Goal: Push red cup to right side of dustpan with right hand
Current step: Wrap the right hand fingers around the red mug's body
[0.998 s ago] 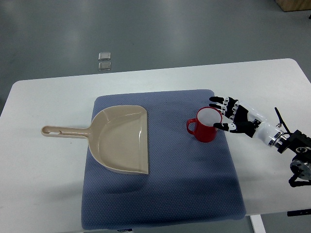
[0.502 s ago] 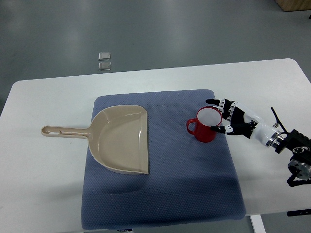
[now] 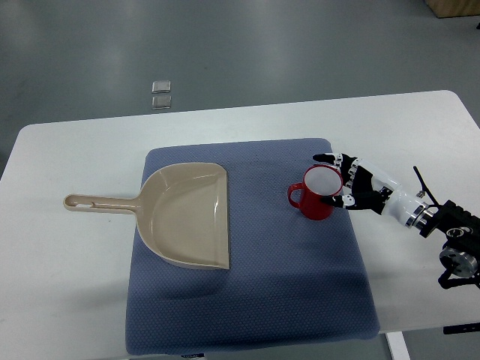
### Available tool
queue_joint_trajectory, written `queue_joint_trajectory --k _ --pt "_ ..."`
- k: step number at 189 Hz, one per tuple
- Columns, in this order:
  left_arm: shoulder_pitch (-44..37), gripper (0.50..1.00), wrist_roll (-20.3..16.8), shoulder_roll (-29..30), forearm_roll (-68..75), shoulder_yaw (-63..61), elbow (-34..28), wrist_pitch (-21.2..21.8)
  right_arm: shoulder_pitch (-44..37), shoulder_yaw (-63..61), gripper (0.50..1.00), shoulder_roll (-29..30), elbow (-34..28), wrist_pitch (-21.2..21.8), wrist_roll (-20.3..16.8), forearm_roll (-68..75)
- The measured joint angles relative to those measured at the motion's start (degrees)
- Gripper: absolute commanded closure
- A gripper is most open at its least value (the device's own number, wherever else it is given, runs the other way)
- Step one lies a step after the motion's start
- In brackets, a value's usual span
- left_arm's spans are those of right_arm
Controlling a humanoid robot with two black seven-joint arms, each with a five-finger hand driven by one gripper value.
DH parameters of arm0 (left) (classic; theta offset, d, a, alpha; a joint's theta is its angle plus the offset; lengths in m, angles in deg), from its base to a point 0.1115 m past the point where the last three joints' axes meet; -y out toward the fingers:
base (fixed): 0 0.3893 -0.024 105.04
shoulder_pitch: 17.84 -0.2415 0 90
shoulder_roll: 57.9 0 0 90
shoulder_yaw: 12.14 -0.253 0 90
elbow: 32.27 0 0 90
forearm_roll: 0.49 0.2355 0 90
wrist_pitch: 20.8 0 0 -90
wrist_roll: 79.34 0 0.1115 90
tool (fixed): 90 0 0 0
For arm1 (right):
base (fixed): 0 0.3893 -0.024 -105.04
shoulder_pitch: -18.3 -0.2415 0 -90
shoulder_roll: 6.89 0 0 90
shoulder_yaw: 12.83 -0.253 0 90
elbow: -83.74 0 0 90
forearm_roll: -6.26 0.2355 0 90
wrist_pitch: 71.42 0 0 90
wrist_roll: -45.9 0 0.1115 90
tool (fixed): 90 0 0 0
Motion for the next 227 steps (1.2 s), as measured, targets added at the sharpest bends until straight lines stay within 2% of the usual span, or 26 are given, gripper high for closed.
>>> queue_joint_trajectory --k 71,227 --pt "0.0 0.500 0.0 0.0 0.0 0.0 0.0 0.0 -0.4 0.0 0.589 1.2 0.4 -1.5 0.0 -0.7" --pt "0.0 0.500 0.0 0.0 0.0 0.0 0.0 0.0 -1.0 0.2 0.589 3.7 2.8 -1.5 0.0 -2.6"
